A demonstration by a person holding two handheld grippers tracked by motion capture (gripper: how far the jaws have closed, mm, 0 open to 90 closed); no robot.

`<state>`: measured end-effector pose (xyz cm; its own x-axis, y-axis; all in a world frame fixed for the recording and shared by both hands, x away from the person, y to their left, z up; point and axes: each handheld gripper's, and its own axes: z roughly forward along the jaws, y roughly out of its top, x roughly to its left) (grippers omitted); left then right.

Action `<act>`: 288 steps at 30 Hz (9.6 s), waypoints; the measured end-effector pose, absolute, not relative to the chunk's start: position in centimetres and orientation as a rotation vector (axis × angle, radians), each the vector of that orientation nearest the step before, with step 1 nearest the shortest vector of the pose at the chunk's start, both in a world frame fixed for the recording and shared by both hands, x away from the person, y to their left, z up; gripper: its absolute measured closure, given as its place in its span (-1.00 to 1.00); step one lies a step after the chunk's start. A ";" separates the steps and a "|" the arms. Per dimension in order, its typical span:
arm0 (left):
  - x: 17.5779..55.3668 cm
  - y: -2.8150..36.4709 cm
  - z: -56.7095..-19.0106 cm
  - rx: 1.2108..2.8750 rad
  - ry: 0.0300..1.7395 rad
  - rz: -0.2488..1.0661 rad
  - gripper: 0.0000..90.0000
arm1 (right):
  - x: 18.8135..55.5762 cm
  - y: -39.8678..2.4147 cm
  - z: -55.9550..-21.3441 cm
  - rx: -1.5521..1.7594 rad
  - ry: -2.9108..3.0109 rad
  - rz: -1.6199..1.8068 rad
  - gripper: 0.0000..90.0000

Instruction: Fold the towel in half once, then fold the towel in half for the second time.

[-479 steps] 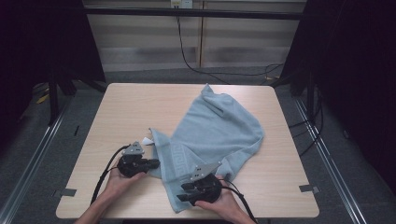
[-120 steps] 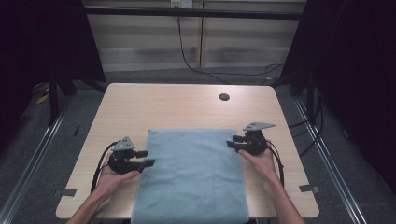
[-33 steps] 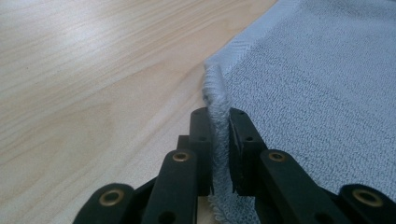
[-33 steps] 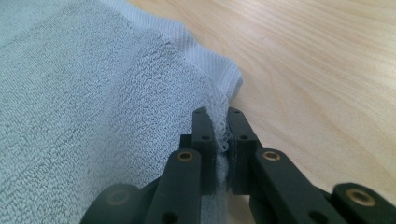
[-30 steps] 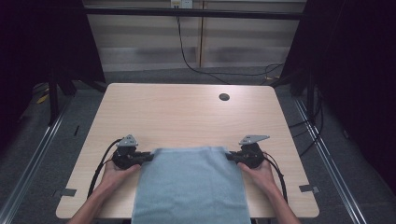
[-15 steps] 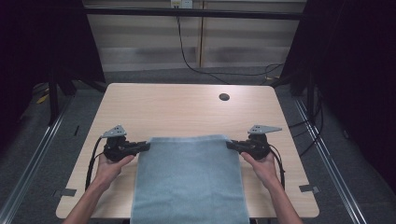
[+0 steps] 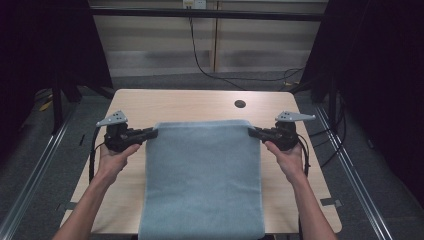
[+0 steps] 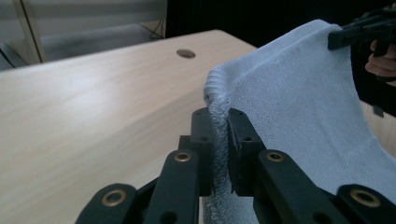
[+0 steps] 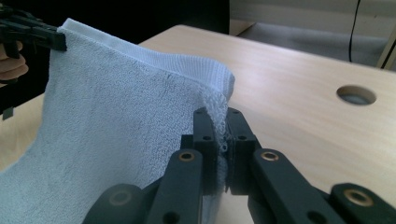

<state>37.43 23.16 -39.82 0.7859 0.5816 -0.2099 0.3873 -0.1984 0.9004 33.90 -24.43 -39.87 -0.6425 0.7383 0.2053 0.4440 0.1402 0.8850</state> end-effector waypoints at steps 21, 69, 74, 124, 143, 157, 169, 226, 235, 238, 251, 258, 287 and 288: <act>42.2 22.0 -31.4 1.761 0.706 0.345 0.83 | 39.3 -25.4 -31.8 1.104 1.997 1.512 0.91; 25.2 24.8 -45.3 1.953 0.715 0.008 0.83 | 19.1 -24.4 -45.1 1.120 2.388 1.448 0.91; 23.4 24.7 -47.2 2.014 0.722 -0.054 0.83 | 17.3 -24.3 -46.5 1.156 2.435 1.424 0.91; 43.0 20.6 -50.5 2.035 1.029 0.165 0.83 | 39.1 -22.4 -50.2 1.399 2.327 1.105 0.92; 37.6 23.8 -37.4 1.798 0.757 0.284 0.83 | 34.8 -24.2 -35.5 1.056 2.046 1.519 0.91; 27.3 24.4 -43.8 1.918 0.665 0.111 0.81 | 23.9 -24.3 -42.9 1.043 2.313 1.434 0.90; 22.6 25.6 -48.4 2.029 0.674 -0.046 0.62 | 17.7 -24.5 -47.5 1.113 2.464 1.367 0.63; 29.4 23.3 -48.4 2.085 0.789 0.060 0.06 | 25.0 -21.3 -47.2 1.116 2.482 1.216 0.11; 35.9 23.8 -47.5 2.014 0.909 0.118 0.00 | 33.3 -23.1 -46.6 1.167 2.366 1.173 0.12; 37.5 23.8 -48.1 1.990 0.935 0.151 -0.04 | 35.5 -23.7 -47.4 1.230 2.349 1.168 0.11; 40.1 22.5 -50.3 2.061 0.987 0.138 -0.12 | 37.8 -24.0 -50.3 1.292 2.425 1.103 0.20; 40.0 22.2 -50.6 2.068 0.953 0.120 0.56 | 37.4 -23.4 -50.1 1.277 2.438 1.121 0.86; 41.5 22.6 -38.2 1.789 0.776 0.281 0.85 | 38.8 -25.6 -36.7 1.142 2.106 1.500 0.94; 41.3 22.7 -38.5 1.793 0.770 0.278 0.85 | 38.6 -25.6 -36.8 1.137 2.108 1.508 0.94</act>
